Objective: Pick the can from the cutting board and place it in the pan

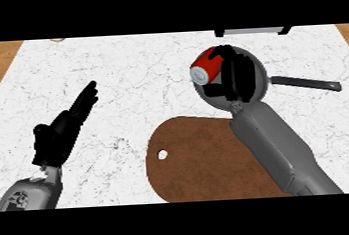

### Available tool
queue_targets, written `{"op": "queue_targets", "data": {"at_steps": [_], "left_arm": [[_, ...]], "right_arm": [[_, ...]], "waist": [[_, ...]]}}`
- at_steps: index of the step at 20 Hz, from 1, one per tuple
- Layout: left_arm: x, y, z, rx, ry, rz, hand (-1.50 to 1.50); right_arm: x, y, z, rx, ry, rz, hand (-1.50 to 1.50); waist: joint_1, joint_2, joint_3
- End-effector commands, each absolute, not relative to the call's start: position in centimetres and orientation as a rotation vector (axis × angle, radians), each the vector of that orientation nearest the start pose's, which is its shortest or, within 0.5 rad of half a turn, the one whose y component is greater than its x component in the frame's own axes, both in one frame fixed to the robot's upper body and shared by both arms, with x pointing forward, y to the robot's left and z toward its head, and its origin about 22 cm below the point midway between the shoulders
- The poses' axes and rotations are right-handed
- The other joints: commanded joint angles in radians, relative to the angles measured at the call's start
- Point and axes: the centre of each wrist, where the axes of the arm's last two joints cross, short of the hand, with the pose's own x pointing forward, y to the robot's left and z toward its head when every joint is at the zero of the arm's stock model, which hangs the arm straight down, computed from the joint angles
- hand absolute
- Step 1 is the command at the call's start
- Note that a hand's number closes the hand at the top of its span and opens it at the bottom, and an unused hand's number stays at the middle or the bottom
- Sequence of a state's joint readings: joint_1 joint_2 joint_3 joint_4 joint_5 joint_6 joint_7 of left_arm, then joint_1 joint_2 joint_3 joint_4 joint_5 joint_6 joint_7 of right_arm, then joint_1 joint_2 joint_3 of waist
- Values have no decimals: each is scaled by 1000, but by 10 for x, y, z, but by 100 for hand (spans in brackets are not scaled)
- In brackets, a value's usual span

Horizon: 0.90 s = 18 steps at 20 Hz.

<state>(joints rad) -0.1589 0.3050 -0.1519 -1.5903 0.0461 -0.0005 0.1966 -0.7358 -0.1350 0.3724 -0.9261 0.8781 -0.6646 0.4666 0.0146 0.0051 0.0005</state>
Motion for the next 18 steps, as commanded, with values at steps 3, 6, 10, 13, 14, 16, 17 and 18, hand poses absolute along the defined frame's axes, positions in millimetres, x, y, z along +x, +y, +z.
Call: {"op": "queue_targets", "data": {"at_steps": [3, 6, 10, 13, 14, 16, 17, 18], "left_arm": [[271, 252, 46, 94, -1516, -357, 0], [260, 244, 54, 75, -1509, -373, 0], [275, 258, 60, 62, -1515, -378, 0], [279, 249, 64, 69, -1521, -379, 0], [286, 239, 66, 53, -1532, -370, 0], [290, 250, 66, 61, -1538, -385, 0], [290, 237, 48, 64, -1538, -379, 0], [287, 232, 61, 48, -1532, -401, 0]], "right_arm": [[407, -145, 30, -1141, -1614, 547, 150], [414, -176, 23, -1145, -1618, 550, 150], [418, -175, 13, -1158, -1620, 545, 150], [427, -195, 20, -1068, -1221, 573, -150], [435, -209, 35, -1030, -1249, 567, -150], [429, -204, 20, -973, -1289, 553, -150], [426, -213, 14, -963, -1302, 548, -150], [427, -196, 12, -967, -1317, 526, -150]], "waist": [[9, 2, 0], [17, 4, 1], [19, 7, 1], [40, 15, 0], [33, 17, 1], [36, 18, 2], [31, 21, 1], [51, 24, 3]]}}
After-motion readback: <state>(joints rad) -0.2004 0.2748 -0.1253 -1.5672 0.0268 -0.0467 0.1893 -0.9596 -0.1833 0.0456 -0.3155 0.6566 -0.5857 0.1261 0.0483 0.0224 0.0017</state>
